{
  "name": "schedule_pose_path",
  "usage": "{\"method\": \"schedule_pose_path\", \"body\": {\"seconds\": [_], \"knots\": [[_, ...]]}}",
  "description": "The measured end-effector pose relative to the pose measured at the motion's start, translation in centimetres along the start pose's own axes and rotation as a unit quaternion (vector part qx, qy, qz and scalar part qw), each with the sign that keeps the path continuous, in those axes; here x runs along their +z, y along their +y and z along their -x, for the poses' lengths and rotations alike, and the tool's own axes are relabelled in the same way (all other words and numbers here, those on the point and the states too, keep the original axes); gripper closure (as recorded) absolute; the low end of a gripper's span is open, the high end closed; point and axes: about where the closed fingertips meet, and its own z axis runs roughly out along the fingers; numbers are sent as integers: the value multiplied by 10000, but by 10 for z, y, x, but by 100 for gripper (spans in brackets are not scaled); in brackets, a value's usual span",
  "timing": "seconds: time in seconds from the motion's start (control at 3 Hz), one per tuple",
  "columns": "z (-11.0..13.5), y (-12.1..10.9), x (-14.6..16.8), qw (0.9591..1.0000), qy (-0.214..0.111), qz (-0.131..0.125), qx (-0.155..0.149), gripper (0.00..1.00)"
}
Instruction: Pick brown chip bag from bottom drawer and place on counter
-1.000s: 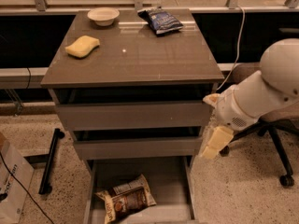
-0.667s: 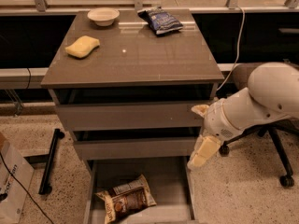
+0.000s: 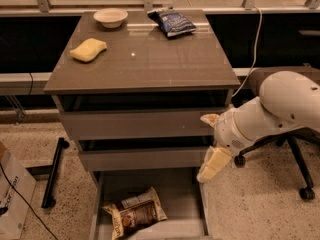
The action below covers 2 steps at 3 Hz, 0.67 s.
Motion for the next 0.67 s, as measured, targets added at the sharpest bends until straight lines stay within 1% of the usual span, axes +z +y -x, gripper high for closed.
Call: {"method": "schedule_pose_path", "body": {"seconds": [0.33,0.67], "knots": [[-6,1,38,10000,-65,27,-52,0],[-21,-5,83,10000,1,-37,43,0]]}}
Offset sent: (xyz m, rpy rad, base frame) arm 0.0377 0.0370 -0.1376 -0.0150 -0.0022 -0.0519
